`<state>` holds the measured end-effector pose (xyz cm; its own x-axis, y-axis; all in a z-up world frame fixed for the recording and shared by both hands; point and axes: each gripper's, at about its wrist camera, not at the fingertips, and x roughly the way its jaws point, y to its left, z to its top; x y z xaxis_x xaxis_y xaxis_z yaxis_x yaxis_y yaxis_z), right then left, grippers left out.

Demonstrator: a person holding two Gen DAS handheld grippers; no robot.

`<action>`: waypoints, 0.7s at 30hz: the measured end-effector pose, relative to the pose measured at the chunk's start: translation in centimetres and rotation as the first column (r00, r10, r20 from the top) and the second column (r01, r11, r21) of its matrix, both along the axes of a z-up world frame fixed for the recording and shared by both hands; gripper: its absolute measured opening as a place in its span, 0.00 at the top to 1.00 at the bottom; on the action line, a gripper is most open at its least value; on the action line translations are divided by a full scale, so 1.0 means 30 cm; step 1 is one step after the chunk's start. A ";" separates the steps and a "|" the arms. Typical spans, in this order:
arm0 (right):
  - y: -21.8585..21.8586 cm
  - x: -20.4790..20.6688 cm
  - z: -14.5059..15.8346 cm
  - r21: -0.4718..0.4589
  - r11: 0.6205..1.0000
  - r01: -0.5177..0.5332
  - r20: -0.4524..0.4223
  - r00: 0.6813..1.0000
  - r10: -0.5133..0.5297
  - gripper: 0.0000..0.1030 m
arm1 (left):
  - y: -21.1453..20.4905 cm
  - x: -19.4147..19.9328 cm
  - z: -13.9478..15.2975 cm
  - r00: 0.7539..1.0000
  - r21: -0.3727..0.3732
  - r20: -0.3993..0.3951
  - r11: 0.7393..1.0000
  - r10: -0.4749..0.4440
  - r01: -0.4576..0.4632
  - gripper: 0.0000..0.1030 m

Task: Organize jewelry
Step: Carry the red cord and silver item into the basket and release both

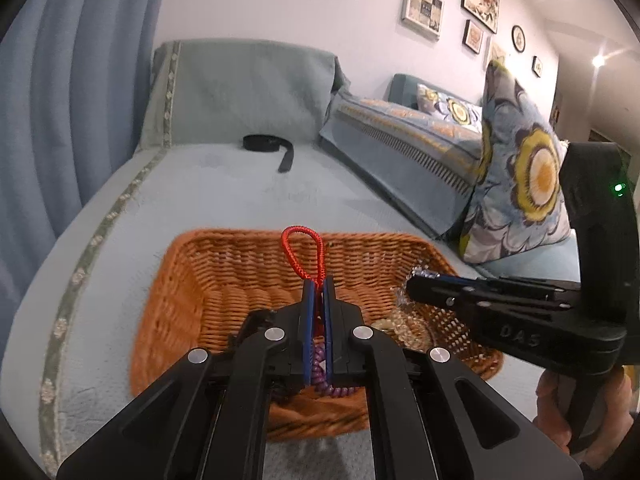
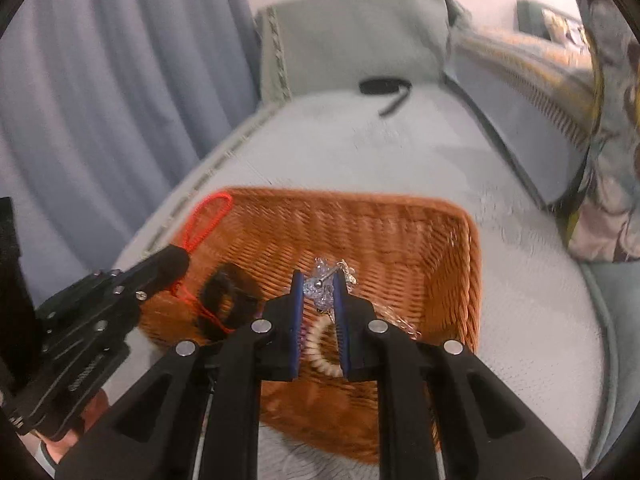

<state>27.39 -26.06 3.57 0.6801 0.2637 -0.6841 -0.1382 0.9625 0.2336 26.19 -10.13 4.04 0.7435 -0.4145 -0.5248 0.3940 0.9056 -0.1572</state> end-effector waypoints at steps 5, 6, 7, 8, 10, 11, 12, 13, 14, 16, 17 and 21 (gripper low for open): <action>-0.016 0.014 -0.045 -0.005 1.000 0.012 -0.033 0.999 -0.012 0.88 | -0.026 0.026 -0.045 1.000 0.056 -0.005 0.998 -0.002 0.003 0.97; -0.017 0.015 -0.050 -0.004 1.000 0.012 -0.042 0.999 -0.012 0.87 | -0.019 0.029 -0.051 1.000 0.042 -0.020 0.999 -0.007 0.008 0.95; -0.019 0.017 -0.055 0.001 1.000 0.015 -0.055 0.998 -0.015 0.86 | -0.014 0.030 -0.056 0.999 0.027 -0.032 1.000 -0.011 0.012 0.95; -0.020 0.019 -0.060 0.006 1.000 0.017 -0.068 0.998 -0.016 0.80 | -0.005 0.028 -0.059 0.999 0.013 -0.040 1.000 -0.014 0.015 0.92; -0.028 0.020 -0.067 0.018 1.000 0.017 -0.098 0.995 -0.015 0.64 | 0.012 0.012 -0.055 0.999 -0.005 -0.045 1.000 -0.024 0.023 0.76; -0.031 0.013 -0.069 0.017 1.000 0.019 -0.102 0.995 -0.017 0.51 | 0.017 0.003 -0.050 0.999 -0.007 -0.039 1.000 -0.024 0.024 0.70; -0.036 0.000 -0.066 0.012 1.000 0.023 -0.098 0.995 -0.022 0.48 | 0.025 -0.013 -0.042 0.999 -0.008 -0.033 1.000 -0.030 0.029 0.64; -0.040 -0.011 -0.062 0.011 1.000 0.024 -0.092 0.995 -0.023 0.48 | 0.035 -0.028 -0.033 0.999 -0.013 -0.032 0.999 -0.039 0.038 0.61; -0.043 -0.026 -0.056 0.016 1.000 0.018 -0.088 0.996 -0.016 0.48 | 0.045 -0.041 -0.026 0.999 -0.019 -0.030 0.999 -0.043 0.042 0.58; -0.047 -0.059 -0.044 0.032 0.999 0.007 -0.082 0.997 -0.004 0.48 | 0.062 -0.073 -0.008 0.998 -0.024 -0.026 0.999 -0.049 0.048 0.57; -0.048 -0.083 -0.036 0.040 0.999 0.002 -0.077 0.997 0.001 0.48 | 0.076 -0.090 0.001 0.998 -0.028 -0.026 0.998 -0.050 0.050 0.57; -0.026 -0.197 0.001 0.052 0.998 -0.035 -0.044 0.998 0.037 0.47 | 0.144 -0.168 0.037 0.999 -0.068 -0.022 0.997 -0.045 0.043 0.56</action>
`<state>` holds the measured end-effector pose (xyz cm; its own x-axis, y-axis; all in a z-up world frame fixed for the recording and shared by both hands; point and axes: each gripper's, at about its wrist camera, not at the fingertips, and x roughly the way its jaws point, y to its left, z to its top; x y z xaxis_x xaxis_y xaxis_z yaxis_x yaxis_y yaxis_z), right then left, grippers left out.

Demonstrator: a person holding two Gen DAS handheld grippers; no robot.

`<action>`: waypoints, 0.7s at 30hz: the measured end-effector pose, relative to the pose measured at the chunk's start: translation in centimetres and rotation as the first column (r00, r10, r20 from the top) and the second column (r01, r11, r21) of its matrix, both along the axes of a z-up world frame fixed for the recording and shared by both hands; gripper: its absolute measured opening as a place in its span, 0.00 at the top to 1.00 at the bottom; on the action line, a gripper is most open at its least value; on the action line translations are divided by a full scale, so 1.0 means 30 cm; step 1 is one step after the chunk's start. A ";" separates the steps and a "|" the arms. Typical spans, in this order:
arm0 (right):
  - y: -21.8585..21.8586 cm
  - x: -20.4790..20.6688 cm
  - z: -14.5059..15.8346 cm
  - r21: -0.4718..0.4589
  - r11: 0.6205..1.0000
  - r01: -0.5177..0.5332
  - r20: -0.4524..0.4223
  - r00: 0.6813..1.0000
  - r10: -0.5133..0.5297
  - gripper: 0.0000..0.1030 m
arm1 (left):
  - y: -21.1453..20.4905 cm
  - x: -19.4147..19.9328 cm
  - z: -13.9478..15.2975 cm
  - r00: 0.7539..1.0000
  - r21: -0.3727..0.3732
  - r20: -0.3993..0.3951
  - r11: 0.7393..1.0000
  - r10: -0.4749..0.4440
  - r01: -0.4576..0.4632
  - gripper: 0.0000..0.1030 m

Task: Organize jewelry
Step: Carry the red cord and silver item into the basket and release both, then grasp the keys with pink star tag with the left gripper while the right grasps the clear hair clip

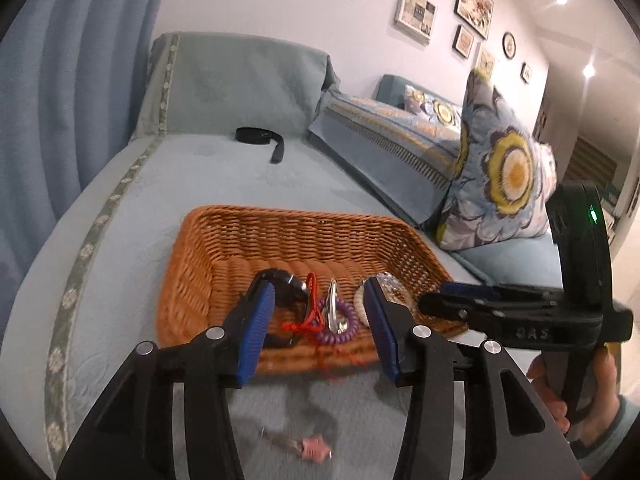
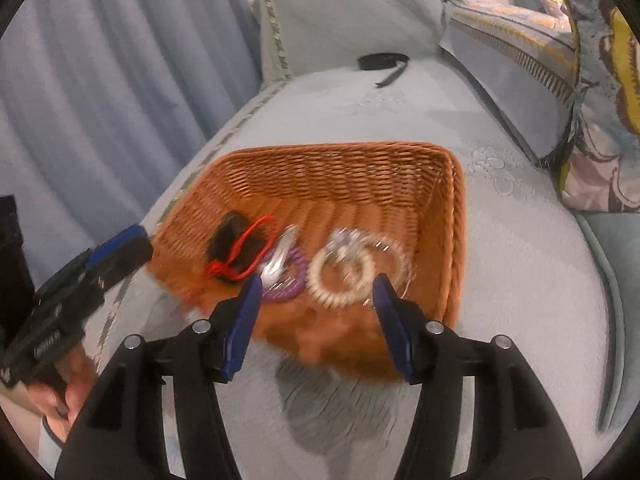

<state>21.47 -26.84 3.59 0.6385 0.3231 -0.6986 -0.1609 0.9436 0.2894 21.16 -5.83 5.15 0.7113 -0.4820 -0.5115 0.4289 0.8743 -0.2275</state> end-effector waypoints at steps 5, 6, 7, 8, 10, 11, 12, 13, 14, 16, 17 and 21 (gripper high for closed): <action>0.057 -0.159 0.025 0.010 0.998 -0.063 0.044 0.997 0.063 0.47 | 0.093 -0.124 0.016 1.000 -0.036 -0.001 0.999 0.027 -0.027 0.56; 0.073 -0.195 0.027 0.010 0.997 -0.079 0.053 0.996 0.078 0.47 | 0.106 -0.145 0.014 0.999 -0.035 -0.004 0.999 0.035 -0.035 0.56; 0.089 -0.230 0.025 0.011 0.996 -0.094 0.059 0.994 0.093 0.47 | 0.122 -0.178 0.010 0.999 -0.031 -0.009 0.998 0.046 -0.046 0.56; 0.103 -0.251 0.024 0.012 0.995 -0.104 0.061 0.993 0.103 0.47 | 0.132 -0.200 0.006 0.999 -0.028 -0.014 0.998 0.052 -0.053 0.56; 0.138 -0.311 0.015 0.015 0.991 -0.130 0.065 0.989 0.129 0.47 | 0.156 -0.249 -0.007 0.997 -0.021 -0.025 0.998 0.067 -0.067 0.56; 0.155 -0.337 0.011 0.012 0.991 -0.137 0.067 0.989 0.135 0.47 | 0.172 -0.277 -0.017 0.996 -0.022 -0.034 0.997 0.077 -0.077 0.56; 0.173 -0.365 0.003 0.008 0.989 -0.149 0.068 0.987 0.148 0.47 | 0.184 -0.297 -0.026 0.996 -0.023 -0.044 0.996 0.081 -0.082 0.56; 0.193 -0.392 -0.006 0.002 0.986 -0.168 0.068 0.984 0.167 0.47 | 0.197 -0.324 -0.040 0.995 -0.024 -0.058 0.996 0.087 -0.088 0.56; 0.211 -0.411 -0.016 -0.007 0.983 -0.184 0.066 0.981 0.184 0.47 | 0.205 -0.343 -0.053 0.993 -0.025 -0.068 0.995 0.091 -0.093 0.56; 0.245 -0.442 -0.037 -0.030 0.976 -0.216 0.060 0.974 0.218 0.48 | 0.224 -0.371 -0.078 0.992 -0.029 -0.086 0.995 0.097 -0.099 0.56; 0.259 -0.453 -0.046 -0.043 0.972 -0.232 0.056 0.971 0.234 0.48 | 0.233 -0.387 -0.096 0.990 -0.031 -0.100 0.994 0.100 -0.103 0.56; 0.305 -0.466 -0.096 -0.103 0.948 -0.302 0.026 0.952 0.306 0.47 | 0.248 -0.396 -0.142 0.985 -0.035 -0.127 0.992 0.112 -0.118 0.56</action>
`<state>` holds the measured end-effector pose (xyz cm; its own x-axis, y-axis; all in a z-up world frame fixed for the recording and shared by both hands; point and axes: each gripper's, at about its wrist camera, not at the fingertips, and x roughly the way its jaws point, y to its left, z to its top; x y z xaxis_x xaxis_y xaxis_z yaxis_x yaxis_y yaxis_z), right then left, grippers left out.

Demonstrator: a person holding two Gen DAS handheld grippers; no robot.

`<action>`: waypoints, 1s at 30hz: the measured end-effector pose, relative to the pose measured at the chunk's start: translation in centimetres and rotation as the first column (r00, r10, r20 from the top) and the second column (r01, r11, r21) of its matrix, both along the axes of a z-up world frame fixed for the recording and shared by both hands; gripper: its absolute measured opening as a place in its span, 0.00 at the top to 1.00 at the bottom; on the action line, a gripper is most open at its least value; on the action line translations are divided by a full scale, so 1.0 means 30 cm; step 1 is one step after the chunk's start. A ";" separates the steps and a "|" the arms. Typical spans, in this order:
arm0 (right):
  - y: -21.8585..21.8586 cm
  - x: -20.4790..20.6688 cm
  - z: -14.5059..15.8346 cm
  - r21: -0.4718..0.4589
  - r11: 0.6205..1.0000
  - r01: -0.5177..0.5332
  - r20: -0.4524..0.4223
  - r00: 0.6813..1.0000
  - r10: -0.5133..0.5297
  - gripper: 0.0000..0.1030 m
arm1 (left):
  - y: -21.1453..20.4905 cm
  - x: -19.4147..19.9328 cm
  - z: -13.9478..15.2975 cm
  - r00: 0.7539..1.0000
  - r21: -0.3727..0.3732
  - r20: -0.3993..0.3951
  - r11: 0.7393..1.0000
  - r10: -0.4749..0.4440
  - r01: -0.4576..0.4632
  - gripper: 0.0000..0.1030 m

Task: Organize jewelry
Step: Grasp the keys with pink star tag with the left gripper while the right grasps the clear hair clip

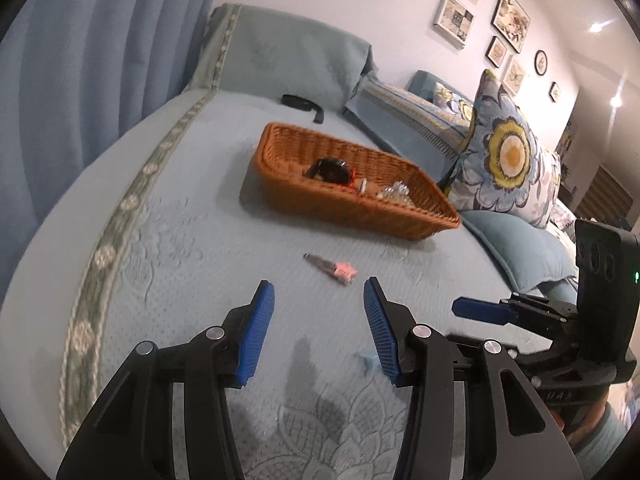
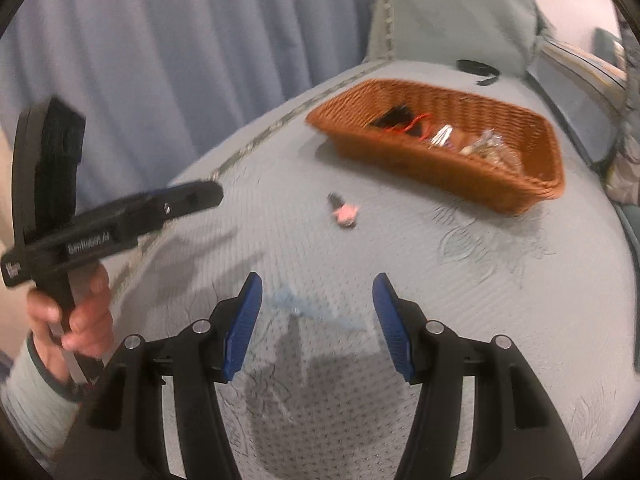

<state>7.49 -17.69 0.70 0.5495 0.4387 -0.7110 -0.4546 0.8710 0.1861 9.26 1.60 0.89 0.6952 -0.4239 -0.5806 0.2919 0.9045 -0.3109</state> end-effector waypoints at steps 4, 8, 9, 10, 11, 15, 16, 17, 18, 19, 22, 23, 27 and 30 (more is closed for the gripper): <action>0.024 0.005 -0.047 -0.029 0.999 -0.041 -0.011 0.999 0.041 0.48 | 0.008 0.017 -0.037 1.000 -0.016 -0.020 1.000 0.004 -0.004 0.56; 0.060 0.015 -0.088 -0.081 0.994 -0.076 -0.011 0.997 0.076 0.48 | -0.006 0.027 -0.065 0.999 0.005 -0.036 1.000 0.003 -0.003 0.56; 0.069 0.018 -0.096 -0.096 0.992 -0.082 -0.009 0.997 0.082 0.48 | -0.008 0.031 -0.071 0.999 0.005 -0.041 1.000 0.002 -0.002 0.56; 0.077 0.026 -0.104 -0.109 0.990 -0.089 -0.011 0.996 0.089 0.48 | -0.010 0.035 -0.078 0.999 0.003 -0.047 1.000 0.001 -0.001 0.56; 0.085 0.033 -0.116 -0.124 0.987 -0.101 -0.015 0.995 0.100 0.48 | -0.011 0.038 -0.084 0.999 0.003 -0.051 1.000 0.002 -0.001 0.56; 0.102 0.041 -0.135 -0.144 0.982 -0.125 -0.027 0.992 0.122 0.67 | -0.021 0.048 -0.100 0.998 0.006 -0.062 1.000 0.000 0.001 0.56; 0.109 0.036 -0.138 -0.159 0.979 -0.125 -0.025 0.992 0.123 0.69 | -0.025 0.050 -0.102 0.998 0.005 -0.065 1.000 -0.003 0.004 0.56; 0.113 0.031 -0.139 -0.173 0.978 -0.119 -0.019 0.993 0.117 0.78 | -0.029 0.053 -0.106 0.998 0.004 -0.068 1.000 -0.006 0.006 0.56; 0.116 0.026 -0.141 -0.187 0.976 -0.109 -0.013 0.994 0.108 0.85 | -0.035 0.055 -0.108 0.997 0.004 -0.070 1.000 -0.009 0.009 0.56; 0.111 0.025 -0.141 -0.190 0.978 -0.089 -0.012 0.996 0.088 0.87 | -0.044 0.059 -0.109 0.997 0.006 -0.072 1.000 -0.015 0.015 0.56; 0.083 0.044 -0.144 -0.160 0.987 -0.032 -0.027 0.999 0.028 0.92 | -0.074 0.071 -0.112 0.996 0.012 -0.079 0.999 -0.032 0.033 0.56; 0.065 0.053 -0.144 -0.158 0.987 0.007 -0.027 1.000 -0.011 0.92 | -0.085 0.077 -0.113 0.996 0.015 -0.082 0.999 -0.038 0.040 0.56; -0.015 0.097 -0.142 -0.134 0.979 0.154 -0.028 0.987 -0.159 0.92 | -0.138 0.108 -0.122 0.994 0.031 -0.095 0.998 -0.056 0.059 0.56; -0.104 0.134 -0.144 -0.080 0.962 0.262 -0.050 0.962 -0.267 0.92 | -0.200 0.166 -0.138 0.991 0.062 -0.124 0.996 -0.049 0.057 0.56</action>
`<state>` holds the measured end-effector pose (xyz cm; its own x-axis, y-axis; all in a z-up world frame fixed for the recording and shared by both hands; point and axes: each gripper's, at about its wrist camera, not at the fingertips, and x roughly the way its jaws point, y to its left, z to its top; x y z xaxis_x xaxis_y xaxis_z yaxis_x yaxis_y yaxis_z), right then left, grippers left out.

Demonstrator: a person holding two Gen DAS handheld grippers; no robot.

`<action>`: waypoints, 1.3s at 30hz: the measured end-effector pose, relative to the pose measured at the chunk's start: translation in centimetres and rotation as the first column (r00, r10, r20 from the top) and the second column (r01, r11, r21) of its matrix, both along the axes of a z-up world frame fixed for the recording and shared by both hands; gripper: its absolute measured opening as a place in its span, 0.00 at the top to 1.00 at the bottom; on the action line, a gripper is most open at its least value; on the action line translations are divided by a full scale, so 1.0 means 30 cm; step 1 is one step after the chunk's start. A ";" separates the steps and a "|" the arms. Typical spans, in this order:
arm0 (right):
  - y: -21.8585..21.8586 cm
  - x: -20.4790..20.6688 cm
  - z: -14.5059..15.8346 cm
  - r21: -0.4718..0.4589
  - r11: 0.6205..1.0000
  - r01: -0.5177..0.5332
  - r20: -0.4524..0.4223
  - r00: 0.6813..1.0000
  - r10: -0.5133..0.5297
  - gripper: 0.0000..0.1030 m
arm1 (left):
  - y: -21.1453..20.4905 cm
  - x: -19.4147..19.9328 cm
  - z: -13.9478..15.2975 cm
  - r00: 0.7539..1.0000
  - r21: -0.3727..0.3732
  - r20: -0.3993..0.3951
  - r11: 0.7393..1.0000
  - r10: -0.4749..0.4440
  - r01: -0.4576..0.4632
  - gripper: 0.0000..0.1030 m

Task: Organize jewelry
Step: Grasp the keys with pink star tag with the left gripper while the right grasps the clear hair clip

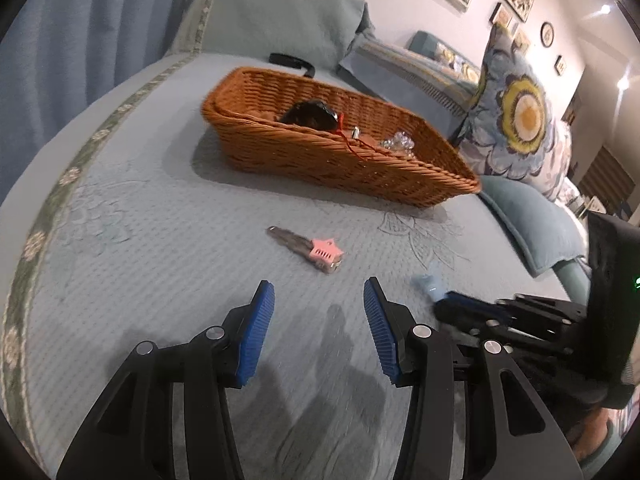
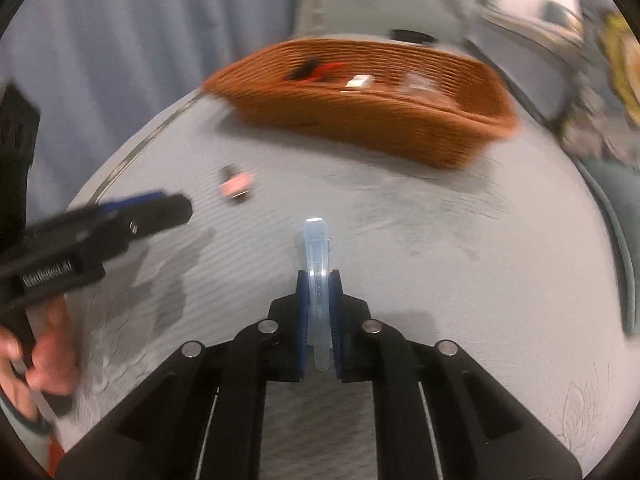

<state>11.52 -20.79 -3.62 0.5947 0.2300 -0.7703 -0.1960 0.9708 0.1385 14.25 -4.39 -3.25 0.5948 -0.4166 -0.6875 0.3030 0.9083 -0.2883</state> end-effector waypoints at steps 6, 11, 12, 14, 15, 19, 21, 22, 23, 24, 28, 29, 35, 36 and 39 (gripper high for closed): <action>-0.044 0.023 0.002 0.050 0.998 0.039 -0.006 0.999 -0.038 0.92 | -0.089 0.124 -0.026 0.997 0.087 -0.038 0.994 0.069 -0.065 0.56; -0.037 0.032 0.001 0.053 0.998 0.030 -0.005 1.000 -0.030 0.92 | -0.124 0.139 -0.034 0.996 0.193 -0.017 0.978 0.084 -0.080 0.64; -0.040 0.032 0.000 0.062 0.998 0.029 -0.007 1.000 -0.028 0.92 | -0.120 0.133 -0.034 0.997 0.201 -0.015 0.977 0.080 -0.075 0.70; -0.043 0.030 -0.001 0.070 0.997 0.027 -0.010 1.000 -0.026 0.92 | -0.092 0.115 -0.031 0.998 0.200 -0.016 0.978 0.064 -0.060 0.76; -0.049 0.019 -0.001 0.071 0.997 0.025 -0.010 1.000 -0.024 0.92 | -0.069 0.104 -0.030 0.998 0.191 -0.017 0.980 0.057 -0.052 0.78; -0.040 0.013 -0.001 0.064 0.998 0.016 -0.006 1.000 -0.016 0.92 | 0.011 0.077 -0.033 1.000 0.118 -0.022 0.993 0.022 -0.019 0.78; -0.039 0.013 -0.001 0.063 0.998 0.014 -0.006 1.000 -0.014 0.92 | 0.030 0.074 -0.034 0.999 0.084 -0.028 0.996 0.023 -0.020 0.78; -0.039 0.014 -0.002 0.064 0.998 0.015 -0.007 1.000 -0.014 0.92 | 0.031 0.074 -0.035 0.999 0.081 -0.029 0.996 0.023 -0.021 0.78; -0.038 0.015 -0.003 0.064 0.998 0.015 -0.008 1.000 -0.014 0.92 | 0.026 0.071 -0.035 0.999 0.092 -0.023 0.996 0.024 -0.022 0.78; -0.038 0.016 -0.004 0.063 0.998 0.015 -0.008 1.000 -0.014 0.92 | 0.020 0.070 -0.035 1.000 0.103 -0.018 0.994 0.024 -0.022 0.78; -0.021 0.012 -0.002 0.031 0.999 0.017 0.003 1.000 -0.017 0.92 | -0.011 0.061 -0.029 1.000 0.153 0.012 0.988 0.019 -0.021 0.80; -0.017 0.010 -0.001 0.022 1.000 0.017 0.007 1.000 -0.017 0.92 | -0.018 0.060 -0.027 1.000 0.156 0.018 0.988 0.016 -0.019 0.80; -0.015 -0.013 0.020 0.022 1.000 0.015 0.049 0.999 -0.016 0.92 | -0.014 0.018 0.008 0.995 0.129 0.097 0.992 0.002 -0.014 0.80; -0.019 -0.017 0.025 0.028 0.999 0.016 0.057 0.998 -0.017 0.92 | -0.010 0.005 0.016 0.993 0.114 0.116 0.993 -0.002 -0.012 0.80; -0.028 -0.020 0.035 0.042 0.999 0.016 0.067 0.998 -0.019 0.92 | 0.010 -0.022 0.037 0.987 0.066 0.160 0.998 -0.003 -0.008 0.80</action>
